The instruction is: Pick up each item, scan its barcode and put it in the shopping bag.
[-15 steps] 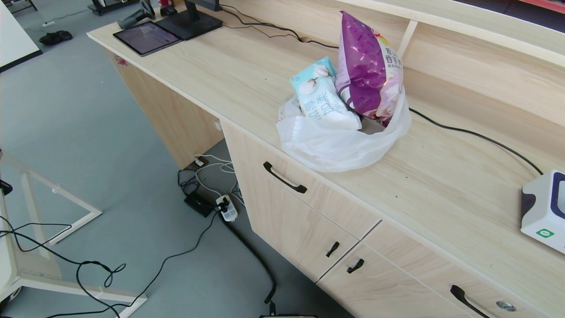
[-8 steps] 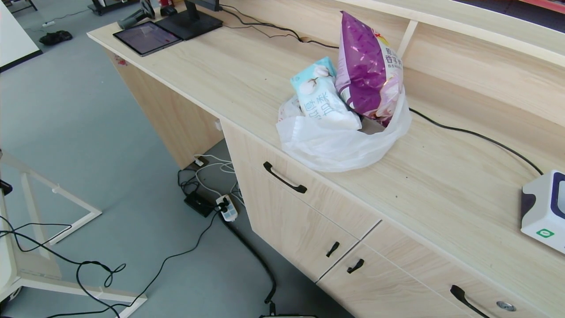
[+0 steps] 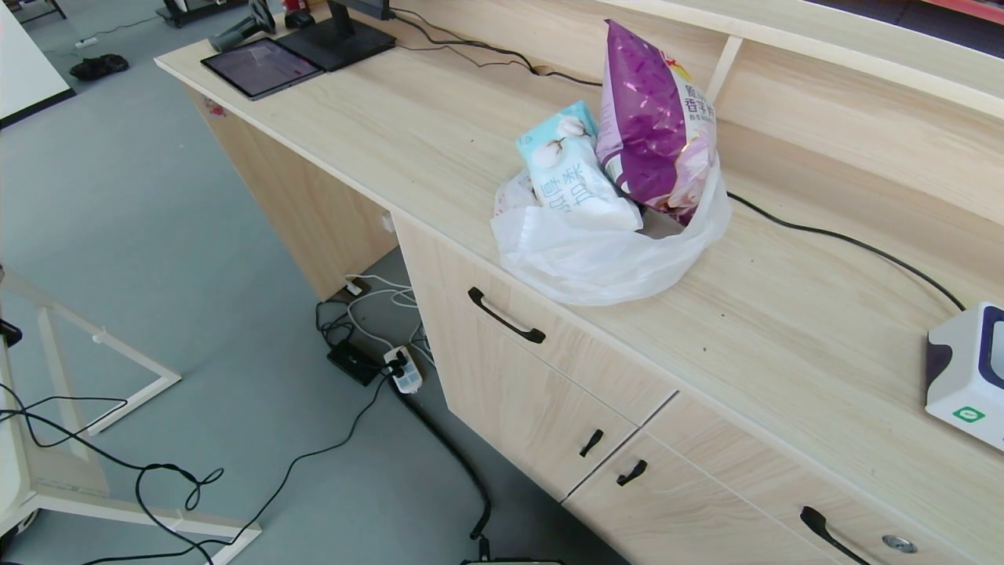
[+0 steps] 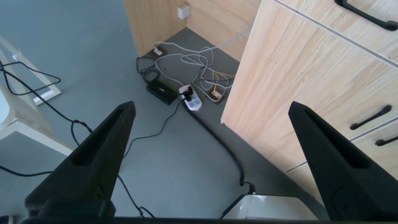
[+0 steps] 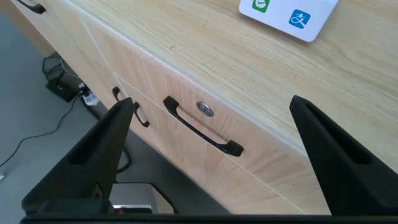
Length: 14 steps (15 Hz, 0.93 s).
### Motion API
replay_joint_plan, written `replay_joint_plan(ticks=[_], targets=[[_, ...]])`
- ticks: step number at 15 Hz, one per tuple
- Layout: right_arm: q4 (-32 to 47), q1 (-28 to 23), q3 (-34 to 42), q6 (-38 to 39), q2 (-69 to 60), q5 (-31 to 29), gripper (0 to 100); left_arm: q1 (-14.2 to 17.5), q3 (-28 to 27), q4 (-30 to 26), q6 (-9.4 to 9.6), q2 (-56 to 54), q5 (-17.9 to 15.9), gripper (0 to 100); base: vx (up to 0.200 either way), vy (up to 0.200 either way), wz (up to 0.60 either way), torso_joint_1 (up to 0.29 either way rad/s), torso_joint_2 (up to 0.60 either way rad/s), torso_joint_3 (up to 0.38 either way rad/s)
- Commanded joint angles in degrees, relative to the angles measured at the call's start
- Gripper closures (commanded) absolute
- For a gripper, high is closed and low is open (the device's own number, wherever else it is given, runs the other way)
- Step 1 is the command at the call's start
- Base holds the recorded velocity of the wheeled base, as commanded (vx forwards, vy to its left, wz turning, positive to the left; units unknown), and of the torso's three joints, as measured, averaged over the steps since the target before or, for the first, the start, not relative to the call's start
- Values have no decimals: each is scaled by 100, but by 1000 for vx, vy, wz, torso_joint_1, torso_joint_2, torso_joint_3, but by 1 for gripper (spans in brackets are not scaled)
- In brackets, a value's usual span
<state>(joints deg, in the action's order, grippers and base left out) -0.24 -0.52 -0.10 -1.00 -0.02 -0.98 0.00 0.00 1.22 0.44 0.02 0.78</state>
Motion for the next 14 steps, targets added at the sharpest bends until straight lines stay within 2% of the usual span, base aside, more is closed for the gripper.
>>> replay_joint_plan(ticks=[1,14], targets=[[-2,0,1,-41,11,1,0,0,0,1,0,-2,1,0,0,0,0,0,0,0],[-2,0,1,-129,11,1,0,0,0,1,0,-2,1,0,0,0,0,0,0,0]])
